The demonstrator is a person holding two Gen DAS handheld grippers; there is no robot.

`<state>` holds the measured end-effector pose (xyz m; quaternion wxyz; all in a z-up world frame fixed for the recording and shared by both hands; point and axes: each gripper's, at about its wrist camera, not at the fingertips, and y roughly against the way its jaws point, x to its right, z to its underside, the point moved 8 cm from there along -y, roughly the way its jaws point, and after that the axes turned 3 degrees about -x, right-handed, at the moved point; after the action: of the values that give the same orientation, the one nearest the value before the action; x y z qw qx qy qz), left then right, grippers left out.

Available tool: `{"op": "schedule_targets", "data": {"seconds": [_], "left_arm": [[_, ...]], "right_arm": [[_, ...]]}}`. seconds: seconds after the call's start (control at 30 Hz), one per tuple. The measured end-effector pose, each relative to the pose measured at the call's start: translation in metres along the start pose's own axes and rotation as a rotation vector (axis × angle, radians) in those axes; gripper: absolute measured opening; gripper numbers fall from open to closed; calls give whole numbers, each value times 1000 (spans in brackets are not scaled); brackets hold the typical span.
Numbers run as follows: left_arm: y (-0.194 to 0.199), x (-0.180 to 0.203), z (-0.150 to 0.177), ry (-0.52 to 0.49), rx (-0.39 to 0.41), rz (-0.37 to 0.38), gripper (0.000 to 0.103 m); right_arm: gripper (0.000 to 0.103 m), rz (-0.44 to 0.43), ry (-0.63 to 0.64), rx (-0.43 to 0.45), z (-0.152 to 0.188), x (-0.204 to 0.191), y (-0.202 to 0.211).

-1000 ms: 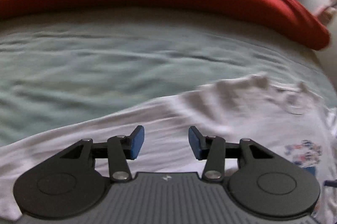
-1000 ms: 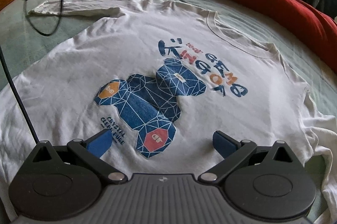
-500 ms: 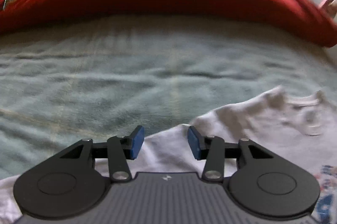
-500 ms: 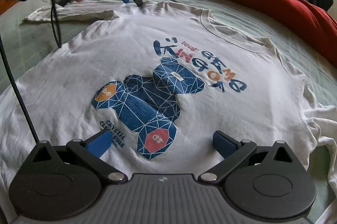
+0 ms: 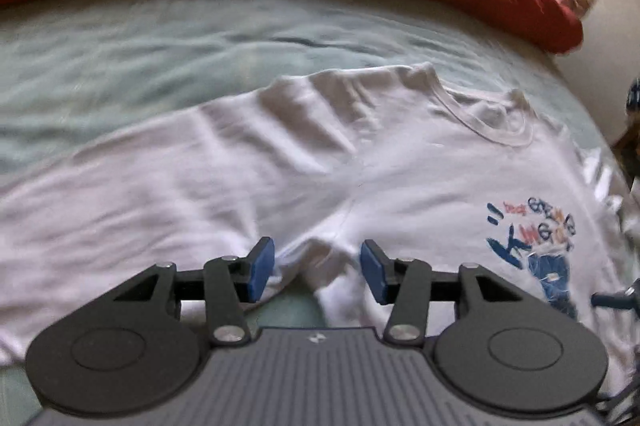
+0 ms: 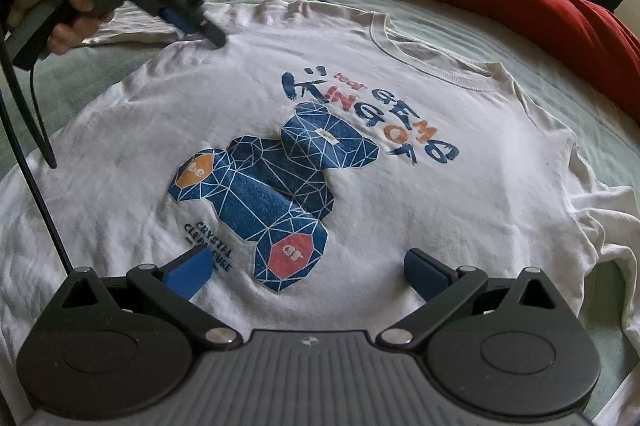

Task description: Fold clothes

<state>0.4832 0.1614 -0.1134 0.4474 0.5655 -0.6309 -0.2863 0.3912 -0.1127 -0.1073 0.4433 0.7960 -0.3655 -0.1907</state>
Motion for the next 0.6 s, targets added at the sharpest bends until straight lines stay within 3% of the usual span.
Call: {"op": "schedule_targets", "data": {"seconds": [0.13, 0.23, 0.33, 0.4, 0.6], "left_arm": [[18, 1, 5, -100, -23, -63, 49], [22, 20, 2, -222, 35, -71, 54], [9, 33, 11, -325, 18, -88, 56], [-1, 32, 25, -399, 1, -146, 60], [24, 23, 41, -396, -1, -201, 57]], "right_arm": [[103, 3, -3, -4, 0, 1, -1], [103, 8, -11, -2, 0, 0, -2], [103, 14, -16, -1, 1, -1, -2], [103, 16, -13, -2, 1, -1, -1], [103, 29, -18, -3, 1, 3, 4]]}}
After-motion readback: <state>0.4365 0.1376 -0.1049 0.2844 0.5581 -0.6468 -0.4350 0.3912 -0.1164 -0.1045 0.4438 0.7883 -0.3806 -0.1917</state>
